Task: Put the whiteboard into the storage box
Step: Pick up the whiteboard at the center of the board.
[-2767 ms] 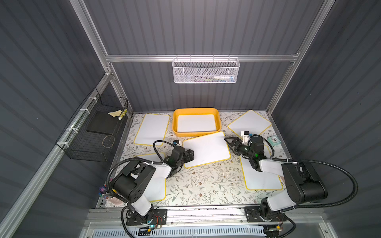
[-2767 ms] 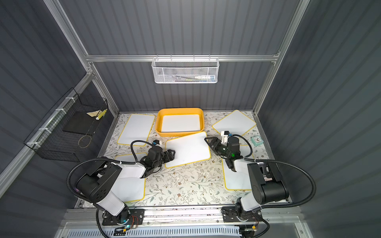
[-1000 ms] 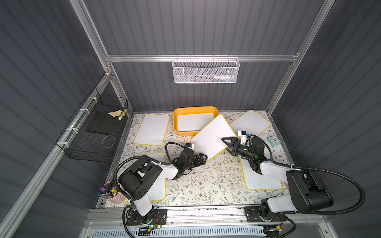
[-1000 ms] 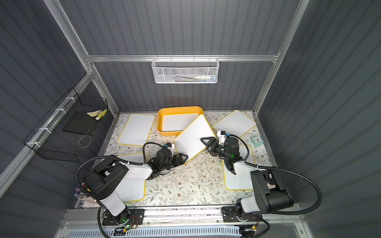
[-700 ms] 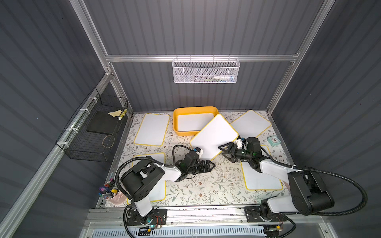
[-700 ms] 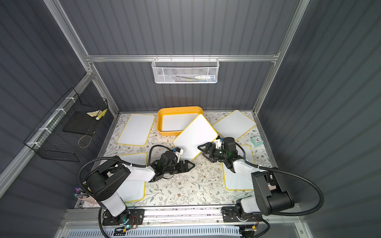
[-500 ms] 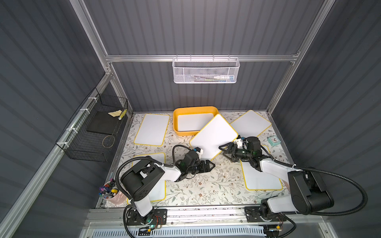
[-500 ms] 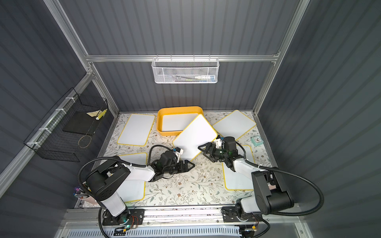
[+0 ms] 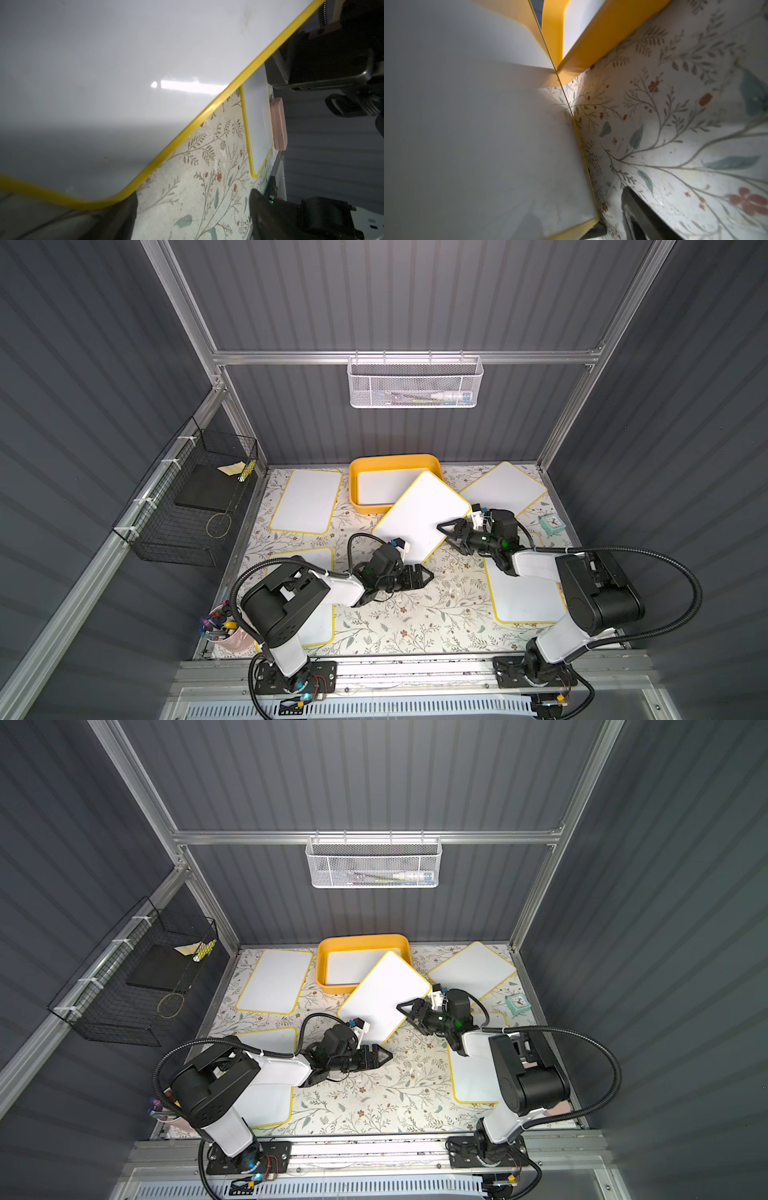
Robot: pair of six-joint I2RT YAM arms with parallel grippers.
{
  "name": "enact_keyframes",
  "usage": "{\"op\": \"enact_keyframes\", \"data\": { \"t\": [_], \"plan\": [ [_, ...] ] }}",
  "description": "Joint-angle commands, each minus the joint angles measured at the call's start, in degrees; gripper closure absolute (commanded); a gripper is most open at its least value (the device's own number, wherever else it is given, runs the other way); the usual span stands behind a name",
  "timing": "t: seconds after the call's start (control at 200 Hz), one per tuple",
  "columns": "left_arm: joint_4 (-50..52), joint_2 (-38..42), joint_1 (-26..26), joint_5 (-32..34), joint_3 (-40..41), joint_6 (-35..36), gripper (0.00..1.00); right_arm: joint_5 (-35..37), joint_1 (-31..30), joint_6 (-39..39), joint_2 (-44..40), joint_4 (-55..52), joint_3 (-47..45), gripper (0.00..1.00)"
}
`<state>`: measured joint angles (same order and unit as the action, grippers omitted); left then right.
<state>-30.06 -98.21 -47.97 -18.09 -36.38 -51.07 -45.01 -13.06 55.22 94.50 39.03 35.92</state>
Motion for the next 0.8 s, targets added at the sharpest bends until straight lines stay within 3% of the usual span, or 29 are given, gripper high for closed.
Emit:
{"op": "enact_keyframes", "data": {
  "t": [0.0, 0.38, 0.796],
  "plan": [
    [13.4, -4.0, 0.0, 1.4, 2.6, 0.6, 0.15, -0.7, 0.0, 1.1, 2.8, 9.6, 1.3, 0.21],
    [13.5, -3.5, 0.1, 1.8, 3.1, 0.7, 0.15, 2.1, -0.1, 11.0, 9.9, 26.8, 1.2, 0.28],
    [13.8, -3.0, 0.0, 2.0, 3.2, 0.9, 0.15, 2.0, -0.1, 11.1, 7.7, 25.7, 0.8, 0.51]
  ]
}}
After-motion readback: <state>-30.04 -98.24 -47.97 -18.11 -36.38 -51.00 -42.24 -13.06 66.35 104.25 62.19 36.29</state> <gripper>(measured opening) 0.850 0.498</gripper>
